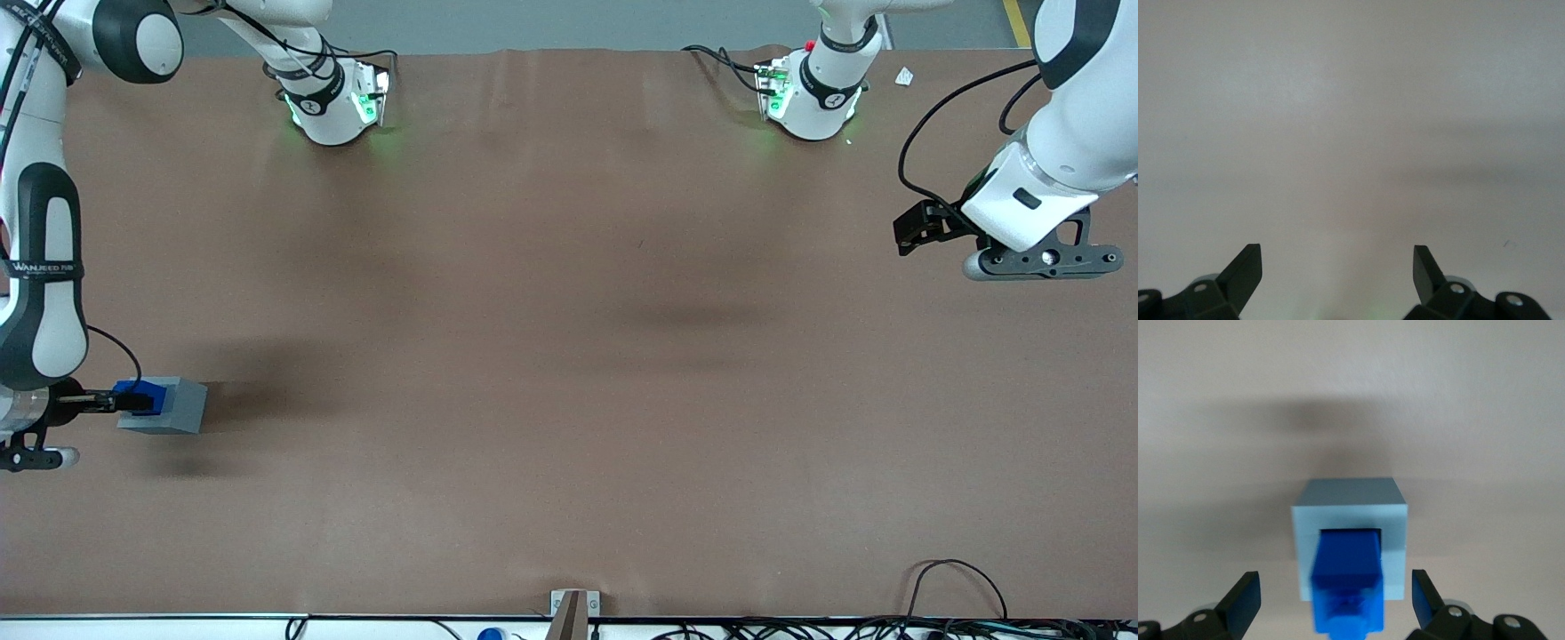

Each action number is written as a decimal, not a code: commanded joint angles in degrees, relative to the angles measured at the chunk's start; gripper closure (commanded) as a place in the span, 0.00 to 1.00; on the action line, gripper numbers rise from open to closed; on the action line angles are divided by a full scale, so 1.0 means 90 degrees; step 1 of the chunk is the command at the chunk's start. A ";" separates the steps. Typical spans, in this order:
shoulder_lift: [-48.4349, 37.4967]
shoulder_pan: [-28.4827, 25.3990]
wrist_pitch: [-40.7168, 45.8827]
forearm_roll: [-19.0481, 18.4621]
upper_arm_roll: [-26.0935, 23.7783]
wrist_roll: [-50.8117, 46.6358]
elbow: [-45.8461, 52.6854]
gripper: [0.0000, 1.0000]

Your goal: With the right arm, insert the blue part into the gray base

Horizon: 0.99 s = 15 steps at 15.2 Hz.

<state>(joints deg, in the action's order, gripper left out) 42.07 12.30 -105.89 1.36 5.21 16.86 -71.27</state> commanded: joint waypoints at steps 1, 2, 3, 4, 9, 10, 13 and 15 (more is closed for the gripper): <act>-0.0814 -0.0301 0.0426 0.0045 -0.0042 -0.0270 -0.0158 0.00; -0.1058 -0.0438 0.0573 0.0045 -0.0042 -0.0542 -0.0158 0.00; -0.1293 -0.0575 0.0700 0.0045 -0.0042 -0.0787 -0.0158 0.00; -0.1537 -0.0702 0.0875 0.0045 -0.0051 -0.0896 -0.0158 0.00; -0.2553 -0.1132 0.1861 0.0289 -0.0051 -0.1375 -0.0207 0.00; -0.2690 -0.1142 0.1999 0.0299 -0.0051 -0.1472 -0.0255 0.00; -0.3412 -0.1250 0.1971 0.0308 -0.0042 -0.1580 -0.0936 0.00; -0.3725 -0.1269 0.1903 0.0299 -0.0042 -0.1629 -0.1260 0.00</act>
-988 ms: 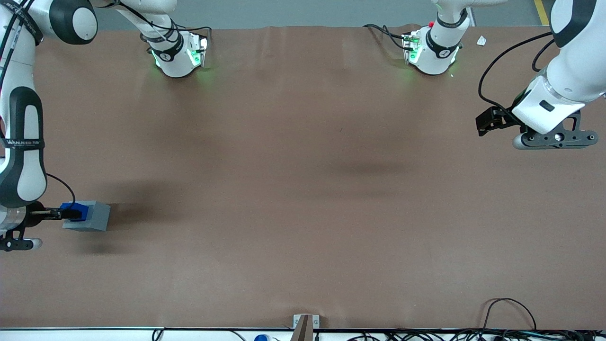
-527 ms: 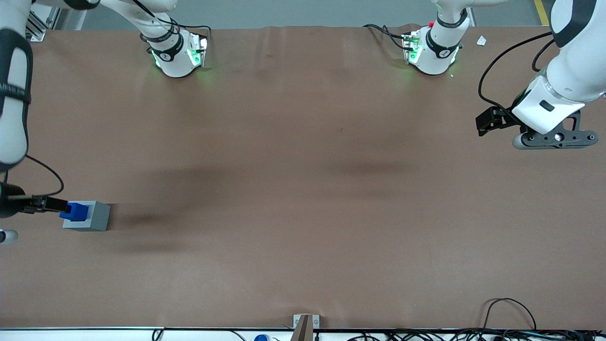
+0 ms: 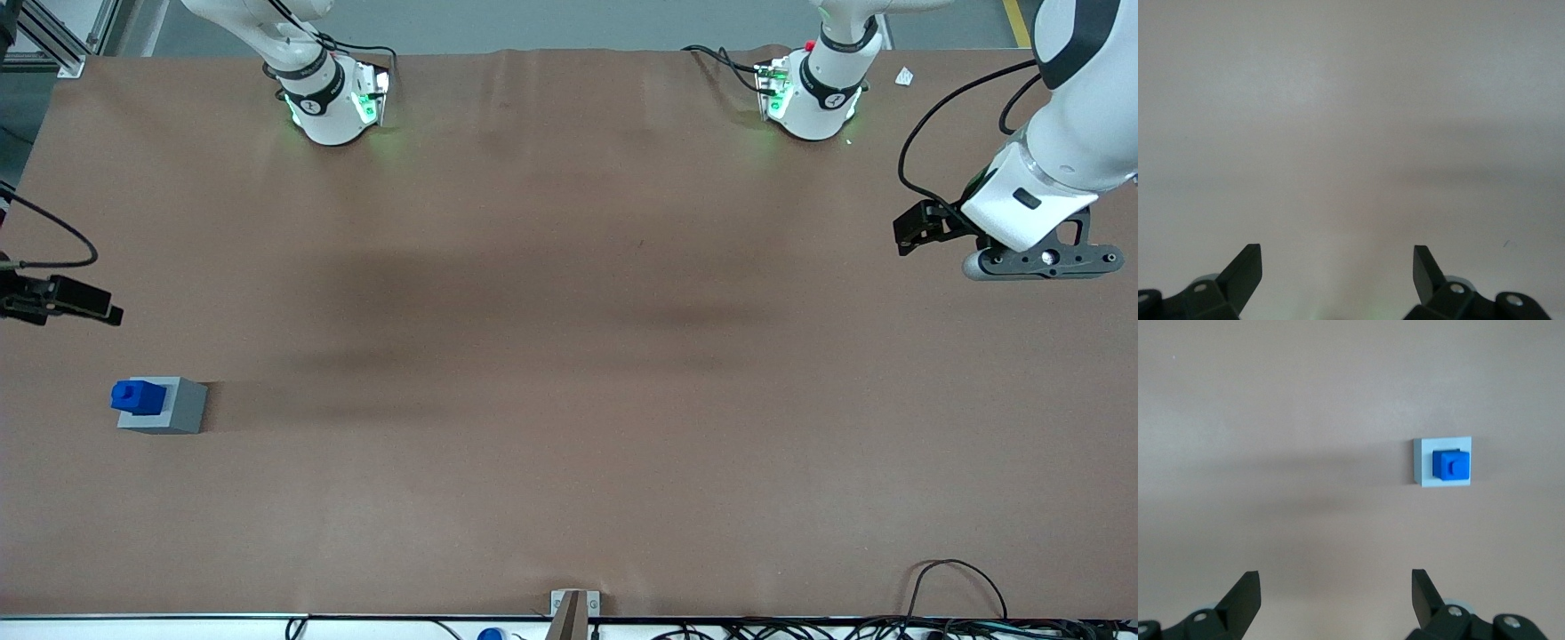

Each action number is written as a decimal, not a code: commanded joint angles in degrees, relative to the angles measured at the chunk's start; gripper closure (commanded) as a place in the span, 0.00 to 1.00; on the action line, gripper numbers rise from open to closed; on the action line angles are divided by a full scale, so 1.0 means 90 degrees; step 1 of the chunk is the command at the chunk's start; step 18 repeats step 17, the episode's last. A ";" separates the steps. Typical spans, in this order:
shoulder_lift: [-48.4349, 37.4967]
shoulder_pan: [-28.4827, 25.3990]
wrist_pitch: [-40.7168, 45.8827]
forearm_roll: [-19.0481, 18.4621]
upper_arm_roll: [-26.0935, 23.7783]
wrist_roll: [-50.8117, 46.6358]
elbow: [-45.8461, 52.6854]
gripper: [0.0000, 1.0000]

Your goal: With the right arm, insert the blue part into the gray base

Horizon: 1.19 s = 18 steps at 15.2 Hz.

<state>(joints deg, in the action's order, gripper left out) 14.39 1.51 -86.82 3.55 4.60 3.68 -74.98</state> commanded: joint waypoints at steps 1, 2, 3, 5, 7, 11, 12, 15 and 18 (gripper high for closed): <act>-0.0797 -0.0080 -0.0255 0.0045 0.0026 -0.0194 -0.1003 0.00; -0.0943 -0.0118 -0.0304 0.0036 0.0026 -0.0194 -0.1160 0.00; -0.1090 -0.0177 -0.0362 0.0007 0.0026 -0.0204 -0.1297 0.00; -0.1382 -0.0265 -0.0450 -0.0023 0.0026 -0.0292 -0.1619 0.00; -0.1647 -0.0498 -0.0616 -0.0149 0.0016 -0.0544 -0.1912 0.00; -0.1892 -0.0754 -0.0558 -0.0385 0.0016 -0.0956 -0.2011 0.00; -0.1892 -0.0734 -0.0481 -0.0375 0.0026 -0.0956 -0.1982 0.00; -0.1892 -0.0714 -0.0188 -0.0365 0.0055 -0.1005 -0.1710 0.00; -0.1892 -0.0705 0.0057 -0.0355 0.0055 -0.0947 -0.1581 0.00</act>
